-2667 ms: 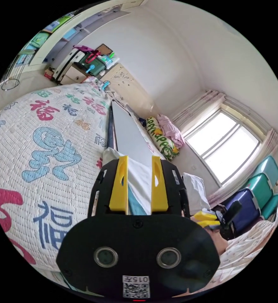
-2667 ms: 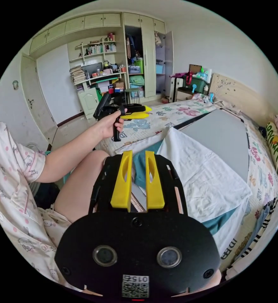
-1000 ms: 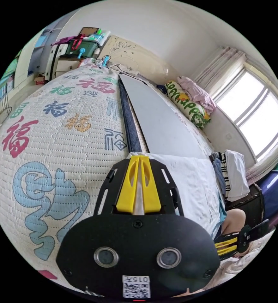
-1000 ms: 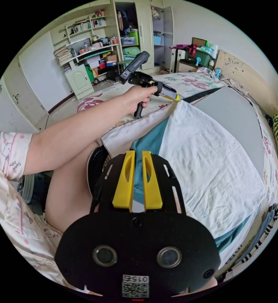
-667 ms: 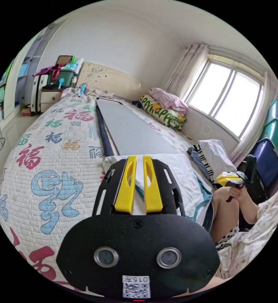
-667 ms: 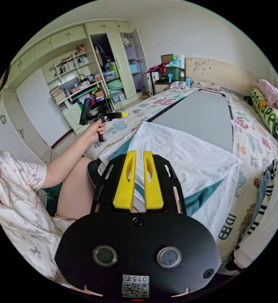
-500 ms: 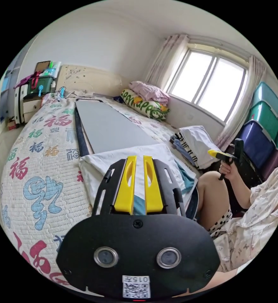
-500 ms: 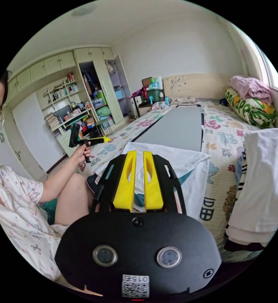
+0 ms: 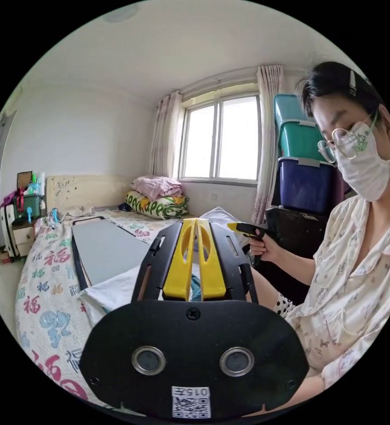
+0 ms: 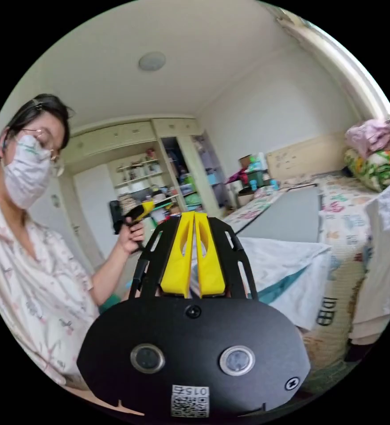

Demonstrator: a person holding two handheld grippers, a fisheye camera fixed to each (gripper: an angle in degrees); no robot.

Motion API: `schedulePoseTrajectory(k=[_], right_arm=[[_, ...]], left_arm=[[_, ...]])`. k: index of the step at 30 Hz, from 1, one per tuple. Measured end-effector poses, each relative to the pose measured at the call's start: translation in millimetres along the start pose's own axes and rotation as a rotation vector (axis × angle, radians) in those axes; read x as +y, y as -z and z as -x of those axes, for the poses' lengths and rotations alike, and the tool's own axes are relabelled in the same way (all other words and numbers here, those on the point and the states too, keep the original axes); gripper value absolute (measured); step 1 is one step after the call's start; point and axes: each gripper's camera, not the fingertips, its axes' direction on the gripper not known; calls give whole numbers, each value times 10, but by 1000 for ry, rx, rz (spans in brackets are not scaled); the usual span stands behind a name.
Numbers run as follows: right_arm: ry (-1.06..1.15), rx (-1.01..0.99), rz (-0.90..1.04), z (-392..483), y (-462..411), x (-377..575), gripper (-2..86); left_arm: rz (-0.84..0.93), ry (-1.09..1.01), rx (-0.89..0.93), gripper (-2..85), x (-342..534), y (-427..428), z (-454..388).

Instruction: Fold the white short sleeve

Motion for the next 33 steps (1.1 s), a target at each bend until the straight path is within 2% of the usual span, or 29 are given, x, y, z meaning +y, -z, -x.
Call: schedulePoseTrajectory(k=[1, 2, 5, 6, 7, 12, 15, 17, 19, 25, 29, 33], right_arm=[[-103, -137, 22, -87, -180, 169, -8], [-143, -192, 13, -95, -355, 392, -9], [-178, -128, 22, -62, -767, 786, -10], [-169, -80, 82, -10, -876, 766, -10], [-67, -19, 164, 150, -1076, 703, -10], [-174, -114, 192, 126, -1629, 527, -8], [-174, -10, 238, 104, -1932, 518, -9], [-95, 49, 239, 212, -2090, 482, -9], [-125, 2, 236, 228, -2159, 425, -9], [-118, 135, 72, 433, -2245, 325, -7], [-96, 143, 140, 633, -2559, 271, -6], [-92, 129, 102, 763, -2647, 192, -6]], left_arm=[[-33, 86, -31, -8, 311, 178, 215], [-44, 139, -34, -8, 477, 257, 338], [-32, 381, 97, -9, 1366, 441, 1011], [-29, 480, 185, -9, 1716, 443, 1281], [-34, 571, 261, -9, 2024, 419, 1496], [-102, 659, 435, -9, 2714, 231, 1904], [-135, 762, 563, -9, 2966, 79, 2245], [-209, 787, 576, -9, 3062, 67, 2389], [-311, 805, 616, -9, 3104, 89, 2533], [-324, 704, 511, -9, 2917, 274, 2532], [-335, 705, 465, -9, 2954, 434, 2504], [-370, 711, 427, -9, 3010, 598, 2456]])
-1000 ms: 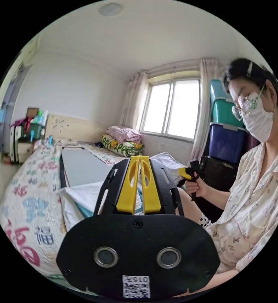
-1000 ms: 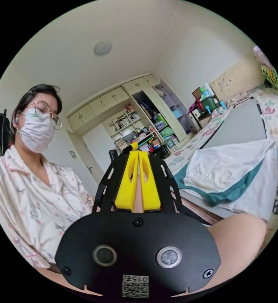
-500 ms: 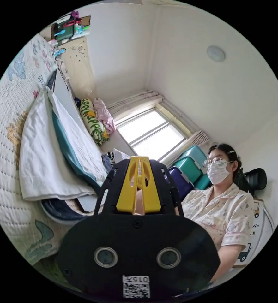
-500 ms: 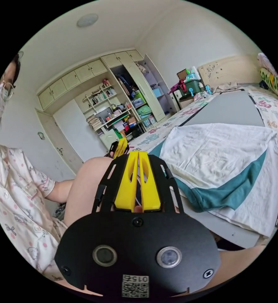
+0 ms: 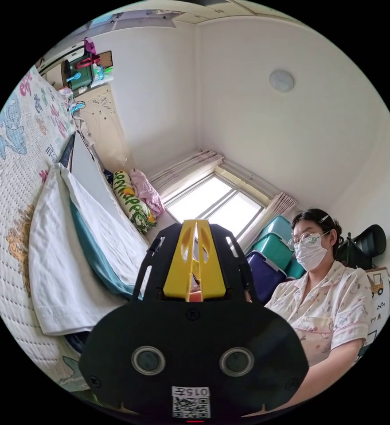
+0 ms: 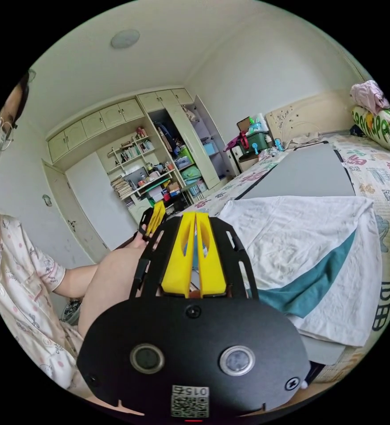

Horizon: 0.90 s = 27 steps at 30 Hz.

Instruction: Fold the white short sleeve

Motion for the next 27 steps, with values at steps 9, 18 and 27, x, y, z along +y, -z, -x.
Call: schedulePoseTrajectory(k=[9, 18, 27], right_arm=[[-96, -83, 61, 133, -364, -168, -5], [105, 78, -69, 1436, 416, -553, -5], [243, 527, -289, 2946, 1572, -754, -5]], left_arm=[[-69, 67, 24, -9, 172, 318, 92], [-21, 68, 69, -9, 162, 343, 56], [-32, 60, 53, -9, 172, 306, -162]])
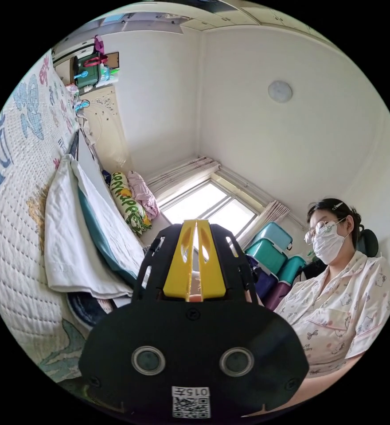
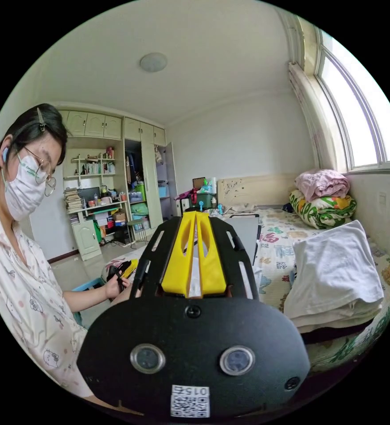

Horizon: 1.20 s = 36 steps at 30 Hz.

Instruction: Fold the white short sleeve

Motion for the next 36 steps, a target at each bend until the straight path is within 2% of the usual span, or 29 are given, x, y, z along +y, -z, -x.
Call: schedulePoseTrajectory(k=[4, 9, 11, 13, 14, 20, 22, 25, 29, 31, 34, 36], right_arm=[[13, 51, 3, 106, 54, -80, -5], [73, -82, 123, -47, -182, -5, -7], [63, -391, 294, -351, -623, 325, -8], [-112, -630, 318, -661, -1007, 685, -8], [-184, -748, 253, -813, -1195, 887, -8], [-548, -913, 40, -1692, -2101, 854, -6], [-509, -883, 30, -1727, -2234, 601, -6], [-427, -847, 178, -1654, -2506, 225, -5], [-429, -870, 252, -1672, -2742, -117, -5], [-412, -834, 289, -1706, -2802, -295, -4], [-516, -752, 371, -2002, -2939, -658, -3], [-626, -667, 399, -2305, -3062, -807, -2]], left_arm=[[6, 5, -28, -9, 20, -19, -125], [-40, 21, -82, -9, -8, 41, -298], [-60, 26, -105, -9, -9, 76, -358], [-88, 33, -123, -9, 9, 107, -425], [-96, 38, -132, -9, 21, 112, -470], [-57, 73, -195, -9, 20, 15, -670], [-65, 76, -212, -9, -19, -56, -728], [-57, 36, -242, -9, -174, -323, -873], [102, 50, -125, -8, -680, -1142, -1070], [234, -41, -161, -5, -1043, -1872, -1373], [366, -180, -227, 6, -1395, -2765, -1736], [532, -325, -317, 31, -1684, -3857, -2024]])
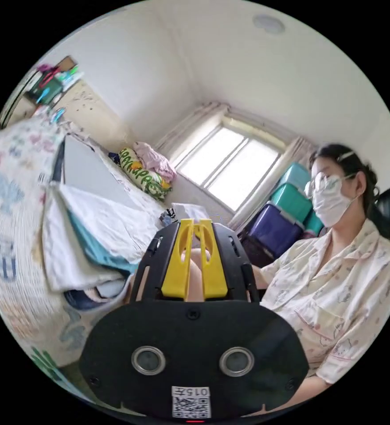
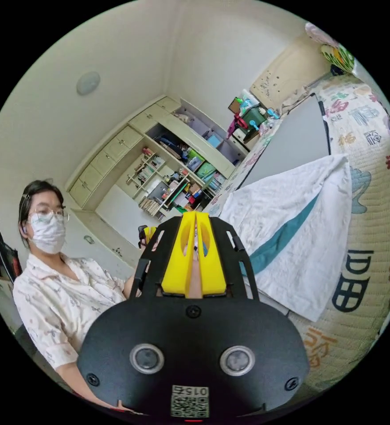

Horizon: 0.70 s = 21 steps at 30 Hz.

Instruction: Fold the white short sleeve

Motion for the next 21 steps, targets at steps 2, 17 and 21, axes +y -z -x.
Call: schedulePoseTrajectory(k=[2, 17, 21], right_arm=[[-34, 153, -63, -97, 129, -330, 3], [-328, 434, -83, -1244, -727, -1681, 102], [-376, 423, -44, -1489, -1030, -1715, 101]], left_arm=[[138, -125, -44, 49, -612, -650, -264], [1139, -333, 70, 113, -2136, -5179, 456], [1204, -354, -40, 113, -2144, -5101, 934]])
